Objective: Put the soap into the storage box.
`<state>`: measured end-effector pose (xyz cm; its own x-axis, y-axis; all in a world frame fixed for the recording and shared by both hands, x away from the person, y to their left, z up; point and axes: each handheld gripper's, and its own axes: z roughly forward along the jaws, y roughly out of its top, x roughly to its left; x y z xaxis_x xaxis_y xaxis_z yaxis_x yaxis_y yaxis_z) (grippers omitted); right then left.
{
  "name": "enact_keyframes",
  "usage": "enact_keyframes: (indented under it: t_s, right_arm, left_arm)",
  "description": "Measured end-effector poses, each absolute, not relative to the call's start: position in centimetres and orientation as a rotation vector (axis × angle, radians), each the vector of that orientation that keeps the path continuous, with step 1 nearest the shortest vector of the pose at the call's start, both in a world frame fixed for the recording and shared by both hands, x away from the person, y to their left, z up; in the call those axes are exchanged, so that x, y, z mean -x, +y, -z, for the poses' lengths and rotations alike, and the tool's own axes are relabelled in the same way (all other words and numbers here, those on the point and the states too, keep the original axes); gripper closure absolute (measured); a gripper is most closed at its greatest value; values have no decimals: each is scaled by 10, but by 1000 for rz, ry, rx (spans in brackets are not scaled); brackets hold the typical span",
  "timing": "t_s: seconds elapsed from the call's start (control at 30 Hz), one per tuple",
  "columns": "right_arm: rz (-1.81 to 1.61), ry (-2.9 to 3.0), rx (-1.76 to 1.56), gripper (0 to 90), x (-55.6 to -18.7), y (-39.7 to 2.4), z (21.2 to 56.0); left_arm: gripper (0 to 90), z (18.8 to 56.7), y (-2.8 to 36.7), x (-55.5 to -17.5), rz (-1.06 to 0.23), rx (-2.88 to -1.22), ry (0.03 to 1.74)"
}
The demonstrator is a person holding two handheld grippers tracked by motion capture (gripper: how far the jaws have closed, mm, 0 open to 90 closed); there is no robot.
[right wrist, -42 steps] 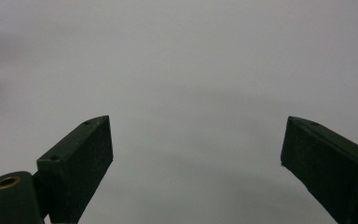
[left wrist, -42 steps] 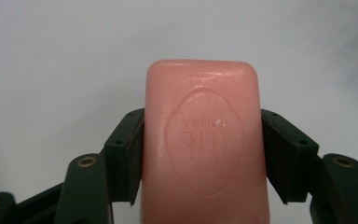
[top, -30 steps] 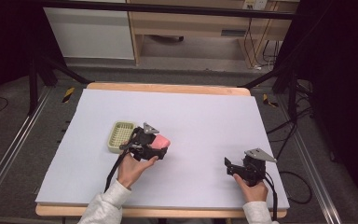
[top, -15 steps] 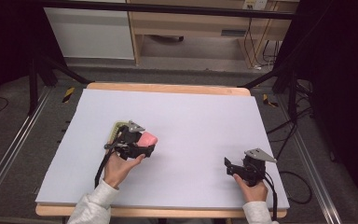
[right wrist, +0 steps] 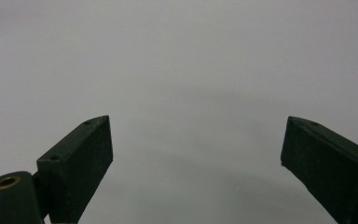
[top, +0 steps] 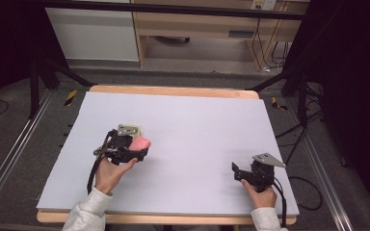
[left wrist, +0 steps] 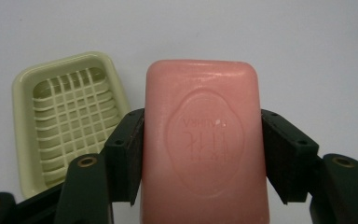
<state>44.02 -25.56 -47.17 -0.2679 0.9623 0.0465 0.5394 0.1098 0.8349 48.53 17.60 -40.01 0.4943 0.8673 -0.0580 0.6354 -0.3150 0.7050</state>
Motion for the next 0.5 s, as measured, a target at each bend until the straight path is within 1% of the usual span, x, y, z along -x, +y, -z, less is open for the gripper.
enact_keyframes:
  t_s: [0.5]
  right_arm:
    - [-1056, 1873, -1454, 93, -440, -255, 472]
  left_arm:
    - [372, 399, 199, -491, -449, -2009, 1291]
